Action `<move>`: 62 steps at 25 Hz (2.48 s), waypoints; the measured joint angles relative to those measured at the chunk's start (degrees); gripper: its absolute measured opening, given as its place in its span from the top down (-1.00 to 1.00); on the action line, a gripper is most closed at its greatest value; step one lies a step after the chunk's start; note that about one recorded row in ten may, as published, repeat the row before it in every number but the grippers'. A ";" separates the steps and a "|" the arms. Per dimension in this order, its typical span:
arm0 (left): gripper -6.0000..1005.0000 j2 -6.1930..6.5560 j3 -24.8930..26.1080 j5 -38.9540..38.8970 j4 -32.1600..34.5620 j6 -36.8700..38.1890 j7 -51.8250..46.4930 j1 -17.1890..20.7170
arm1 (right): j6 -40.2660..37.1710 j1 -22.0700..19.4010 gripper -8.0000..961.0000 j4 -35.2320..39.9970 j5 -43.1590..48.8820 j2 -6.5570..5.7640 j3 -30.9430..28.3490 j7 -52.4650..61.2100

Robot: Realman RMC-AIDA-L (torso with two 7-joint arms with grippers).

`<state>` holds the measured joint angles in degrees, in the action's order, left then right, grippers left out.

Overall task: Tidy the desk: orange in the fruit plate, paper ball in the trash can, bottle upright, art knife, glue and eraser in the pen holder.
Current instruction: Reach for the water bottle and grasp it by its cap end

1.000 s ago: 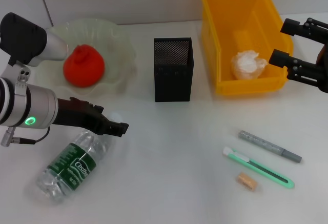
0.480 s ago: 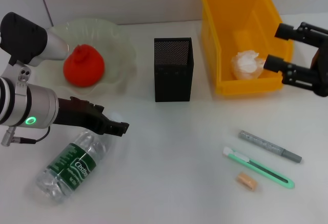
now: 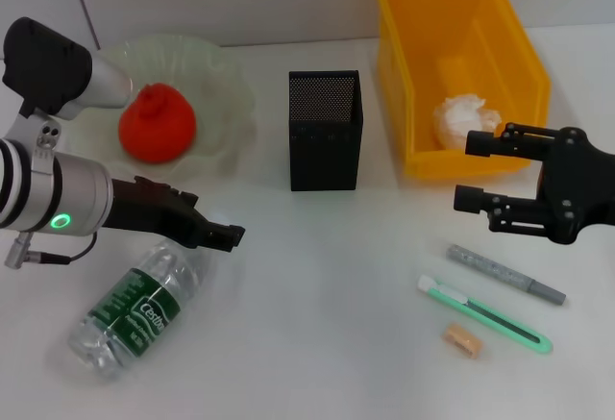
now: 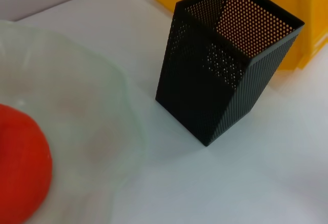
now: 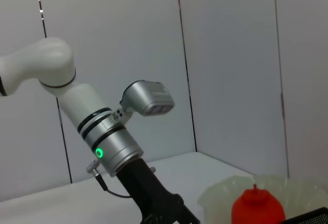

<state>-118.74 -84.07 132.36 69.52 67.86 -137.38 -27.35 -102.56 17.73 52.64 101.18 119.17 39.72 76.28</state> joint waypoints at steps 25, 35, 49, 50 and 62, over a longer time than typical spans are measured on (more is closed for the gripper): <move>-0.68 0.00 -0.21 0.00 -1.98 -0.99 -0.22 -0.69 | 0.30 0.11 -0.46 -1.39 0.42 -0.02 0.44 0.09; -0.67 -0.08 -0.21 0.07 -4.88 -2.04 0.19 -1.92 | 0.42 0.21 -0.46 -1.40 0.42 0.01 0.44 0.10; -0.67 -0.09 -0.66 0.10 -5.98 -3.04 0.42 -2.10 | 0.43 0.29 -0.46 -1.49 0.42 0.01 0.44 0.10; -0.67 -0.09 -0.74 0.10 -6.05 -3.09 0.40 -2.10 | 0.43 0.29 -0.46 -1.49 0.42 0.01 0.44 0.10; -0.17 -0.09 -0.83 0.09 -6.32 -3.18 0.31 -2.10 | 0.39 0.29 -0.45 -1.49 0.29 0.01 0.44 0.10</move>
<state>-118.83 -84.90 132.45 63.20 64.68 -137.08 -29.45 -102.18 18.02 51.15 101.47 119.18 40.16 76.38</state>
